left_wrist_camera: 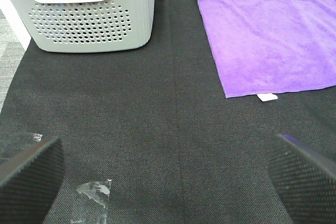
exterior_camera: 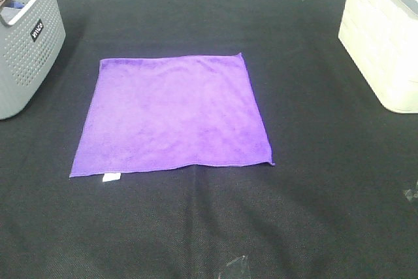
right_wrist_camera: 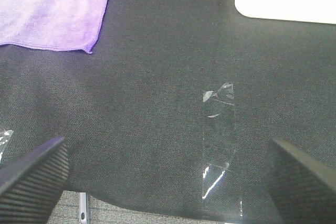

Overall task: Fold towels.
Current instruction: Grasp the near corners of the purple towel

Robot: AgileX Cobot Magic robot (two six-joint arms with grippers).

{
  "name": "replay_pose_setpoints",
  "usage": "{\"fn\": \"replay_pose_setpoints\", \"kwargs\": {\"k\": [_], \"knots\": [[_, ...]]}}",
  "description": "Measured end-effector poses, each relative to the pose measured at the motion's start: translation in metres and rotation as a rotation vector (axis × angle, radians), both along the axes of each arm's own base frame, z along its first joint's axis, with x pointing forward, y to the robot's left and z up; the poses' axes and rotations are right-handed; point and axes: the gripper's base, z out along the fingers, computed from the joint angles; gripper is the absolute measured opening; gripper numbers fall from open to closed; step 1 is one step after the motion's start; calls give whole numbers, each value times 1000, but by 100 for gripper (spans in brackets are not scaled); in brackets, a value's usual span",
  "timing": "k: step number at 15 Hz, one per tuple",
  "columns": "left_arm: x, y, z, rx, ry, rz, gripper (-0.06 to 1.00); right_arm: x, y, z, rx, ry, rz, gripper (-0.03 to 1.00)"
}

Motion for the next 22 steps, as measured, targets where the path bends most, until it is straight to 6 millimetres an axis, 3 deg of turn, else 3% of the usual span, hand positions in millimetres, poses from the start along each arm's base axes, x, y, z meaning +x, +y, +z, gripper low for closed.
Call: {"fn": "replay_pose_setpoints", "kwargs": {"k": [22], "knots": [[1, -1, 0, -37, 6, 1, 99, 0, 0, 0, -1, 0, -1, 97]]}}
